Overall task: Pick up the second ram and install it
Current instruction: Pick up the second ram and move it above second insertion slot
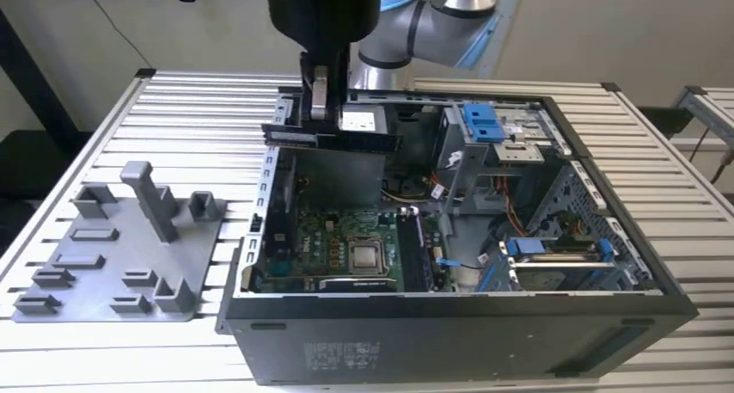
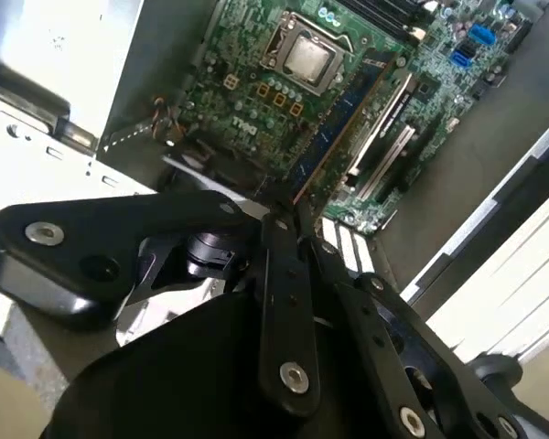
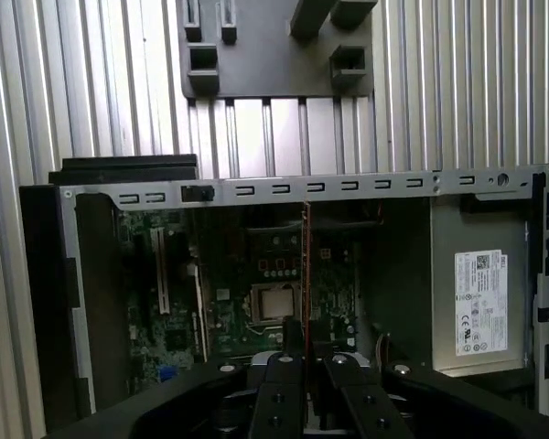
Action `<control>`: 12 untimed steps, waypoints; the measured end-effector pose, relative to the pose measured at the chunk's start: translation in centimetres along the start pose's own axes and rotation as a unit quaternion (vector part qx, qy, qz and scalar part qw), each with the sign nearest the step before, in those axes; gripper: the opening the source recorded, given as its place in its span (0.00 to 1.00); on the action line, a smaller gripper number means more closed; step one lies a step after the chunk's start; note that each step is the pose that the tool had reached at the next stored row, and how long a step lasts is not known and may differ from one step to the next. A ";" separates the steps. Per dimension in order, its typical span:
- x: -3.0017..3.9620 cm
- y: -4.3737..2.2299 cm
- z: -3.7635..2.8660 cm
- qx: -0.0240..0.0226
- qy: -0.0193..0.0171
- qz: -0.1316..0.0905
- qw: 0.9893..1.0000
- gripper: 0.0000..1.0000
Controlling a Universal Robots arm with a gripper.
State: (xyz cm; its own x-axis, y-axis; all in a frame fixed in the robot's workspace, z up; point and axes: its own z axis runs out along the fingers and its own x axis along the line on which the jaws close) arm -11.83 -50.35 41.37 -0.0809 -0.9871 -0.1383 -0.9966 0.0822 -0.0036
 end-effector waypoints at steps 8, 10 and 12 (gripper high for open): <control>-0.08 -1.23 0.09 -0.004 0.000 -0.030 1.000 0.14; -0.10 -1.52 0.09 -0.005 0.000 -0.038 0.999 0.14; -0.12 -1.87 0.11 -0.006 0.000 -0.045 0.999 0.14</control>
State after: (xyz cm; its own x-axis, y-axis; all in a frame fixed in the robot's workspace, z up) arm -9.95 -50.37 41.28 0.0088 -0.9904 -0.1383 -1.0000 -0.0084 -0.0036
